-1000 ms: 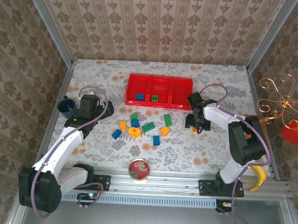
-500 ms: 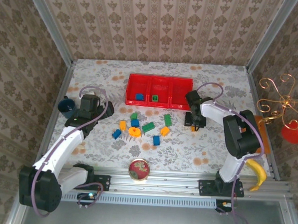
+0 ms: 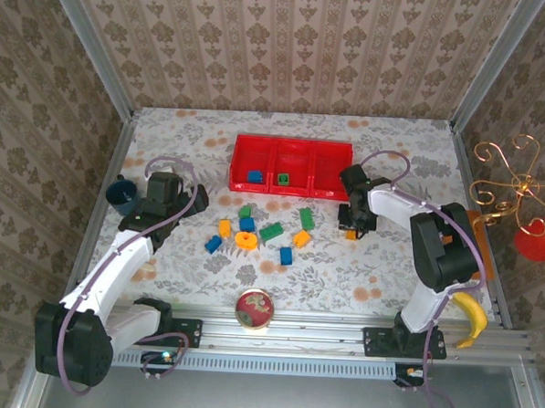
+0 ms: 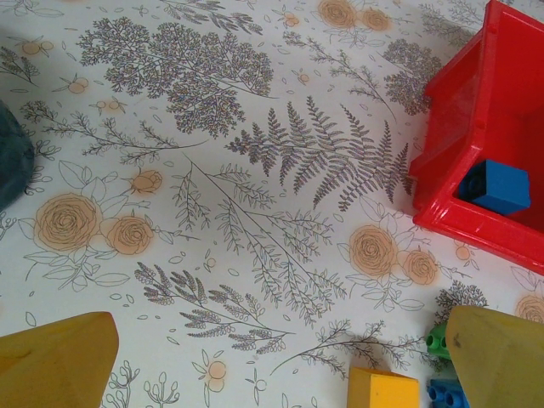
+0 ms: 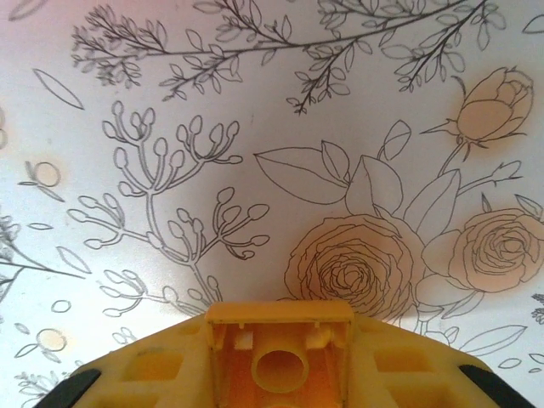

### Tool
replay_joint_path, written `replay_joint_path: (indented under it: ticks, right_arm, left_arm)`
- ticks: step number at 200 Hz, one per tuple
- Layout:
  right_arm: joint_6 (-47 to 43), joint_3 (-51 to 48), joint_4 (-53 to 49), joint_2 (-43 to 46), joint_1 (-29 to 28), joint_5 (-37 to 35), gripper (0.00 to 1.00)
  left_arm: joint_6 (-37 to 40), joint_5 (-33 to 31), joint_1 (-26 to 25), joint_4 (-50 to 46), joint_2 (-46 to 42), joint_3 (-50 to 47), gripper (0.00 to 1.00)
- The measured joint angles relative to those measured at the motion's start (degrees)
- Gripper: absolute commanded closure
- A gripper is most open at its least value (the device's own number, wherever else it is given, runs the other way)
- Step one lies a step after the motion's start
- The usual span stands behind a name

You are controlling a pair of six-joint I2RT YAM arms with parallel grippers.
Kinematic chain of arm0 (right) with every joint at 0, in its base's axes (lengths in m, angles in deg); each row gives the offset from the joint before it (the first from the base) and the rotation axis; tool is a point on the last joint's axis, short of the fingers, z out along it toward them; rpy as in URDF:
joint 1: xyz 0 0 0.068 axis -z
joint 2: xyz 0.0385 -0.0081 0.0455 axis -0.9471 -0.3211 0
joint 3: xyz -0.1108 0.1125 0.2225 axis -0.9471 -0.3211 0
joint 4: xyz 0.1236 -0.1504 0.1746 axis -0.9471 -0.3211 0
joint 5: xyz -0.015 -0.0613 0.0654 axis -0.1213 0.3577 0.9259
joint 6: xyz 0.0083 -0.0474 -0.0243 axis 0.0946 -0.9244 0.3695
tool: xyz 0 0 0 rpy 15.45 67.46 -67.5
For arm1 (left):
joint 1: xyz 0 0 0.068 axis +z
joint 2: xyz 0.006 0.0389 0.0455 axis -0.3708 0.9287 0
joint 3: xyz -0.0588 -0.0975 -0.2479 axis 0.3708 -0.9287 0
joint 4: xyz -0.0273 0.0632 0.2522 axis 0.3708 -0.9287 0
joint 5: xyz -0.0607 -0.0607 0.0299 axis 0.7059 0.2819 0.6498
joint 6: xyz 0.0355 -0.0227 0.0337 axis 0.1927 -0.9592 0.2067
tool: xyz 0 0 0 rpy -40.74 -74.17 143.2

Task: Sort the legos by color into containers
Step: Pick up the lego from the middle-right of the table.

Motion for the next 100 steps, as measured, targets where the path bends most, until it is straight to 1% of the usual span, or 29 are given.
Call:
replay_joint_path:
  ticks: [42,100]
  right_arm:
    - [0.8,1.0,-0.3,2.8,-1.0,-0.3,0.75]
    - [1.0,7.5,0.0,4.8,-3.2,-2.7,0.76]
  left_arm:
    - [0.0,0.4,0.7,0.6,0.4,-0.3,0.00]
    - [0.0,1.5,0.7,0.8,1.1,-0.4,0.00]
